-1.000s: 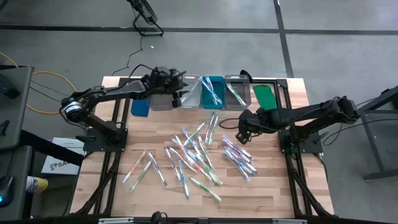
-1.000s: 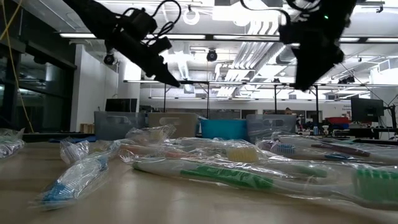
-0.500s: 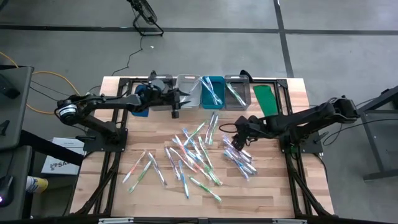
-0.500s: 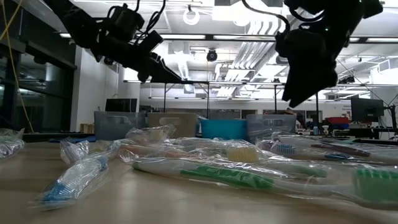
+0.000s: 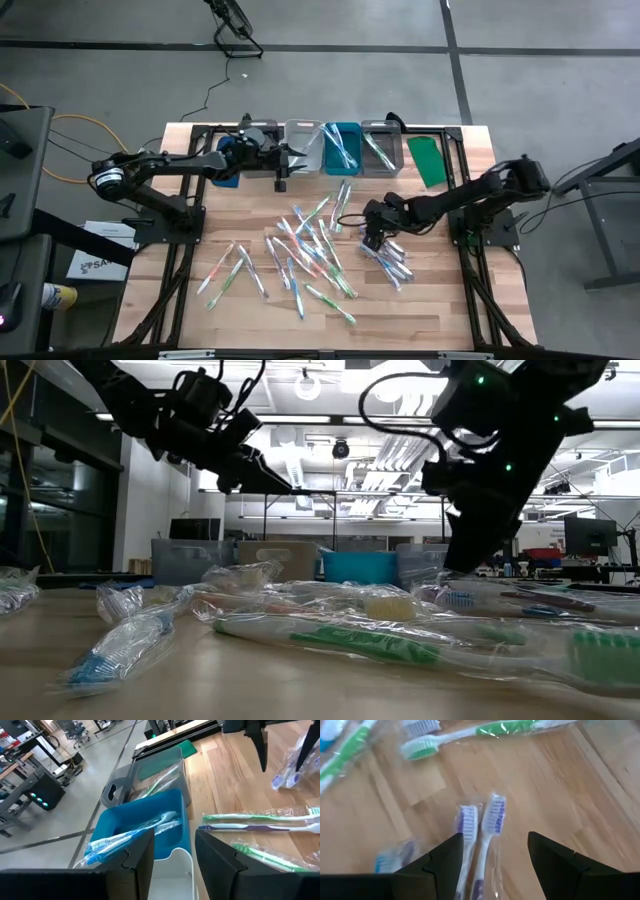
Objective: Pick & Place Toothbrushes
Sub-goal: Put the violet toothbrush into the gray bin
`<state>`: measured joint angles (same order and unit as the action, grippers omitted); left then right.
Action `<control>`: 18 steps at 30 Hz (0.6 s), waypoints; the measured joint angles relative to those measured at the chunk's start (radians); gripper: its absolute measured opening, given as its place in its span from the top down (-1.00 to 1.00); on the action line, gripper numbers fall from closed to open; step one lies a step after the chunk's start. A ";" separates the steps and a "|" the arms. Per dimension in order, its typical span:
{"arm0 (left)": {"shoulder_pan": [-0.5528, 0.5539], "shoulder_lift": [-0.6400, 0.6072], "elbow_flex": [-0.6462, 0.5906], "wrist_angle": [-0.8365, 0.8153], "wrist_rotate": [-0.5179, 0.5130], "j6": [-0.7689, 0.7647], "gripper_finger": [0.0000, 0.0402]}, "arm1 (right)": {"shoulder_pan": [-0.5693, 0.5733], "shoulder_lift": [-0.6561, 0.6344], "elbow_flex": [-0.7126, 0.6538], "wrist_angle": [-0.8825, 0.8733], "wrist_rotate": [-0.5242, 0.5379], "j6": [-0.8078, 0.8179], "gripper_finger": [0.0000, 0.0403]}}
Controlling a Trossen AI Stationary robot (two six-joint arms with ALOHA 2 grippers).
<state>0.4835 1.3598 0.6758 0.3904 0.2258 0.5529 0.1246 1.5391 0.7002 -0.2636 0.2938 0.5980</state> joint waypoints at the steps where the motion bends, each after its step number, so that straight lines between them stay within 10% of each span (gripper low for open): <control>1: 0.000 0.000 0.000 -0.003 0.000 0.000 0.31 | 0.000 0.011 0.000 0.005 0.012 0.001 -0.07; 18: 0.000 0.000 0.000 -0.048 -0.001 0.014 0.31 | -0.054 0.028 0.001 -0.006 0.035 0.079 -0.07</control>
<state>0.4835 1.3602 0.6762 0.3424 0.2253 0.5667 0.0708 1.5669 0.7013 -0.2695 0.3283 0.6769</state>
